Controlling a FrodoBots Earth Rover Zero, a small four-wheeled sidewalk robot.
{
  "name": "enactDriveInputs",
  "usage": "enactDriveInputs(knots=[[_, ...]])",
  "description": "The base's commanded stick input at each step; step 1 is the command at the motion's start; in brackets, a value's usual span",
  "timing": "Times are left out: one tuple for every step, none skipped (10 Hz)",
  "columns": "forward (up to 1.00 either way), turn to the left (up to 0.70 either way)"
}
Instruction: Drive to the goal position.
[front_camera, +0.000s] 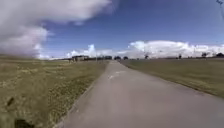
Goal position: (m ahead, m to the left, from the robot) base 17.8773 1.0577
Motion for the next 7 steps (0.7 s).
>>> enactDriveInputs(knots=[[0.7, 0.0], [0.7, 0.0], [0.7, 0.0], [0.7, 0.0], [0.7, 0.0], [0.7, 0.0], [0.7, 0.0]])
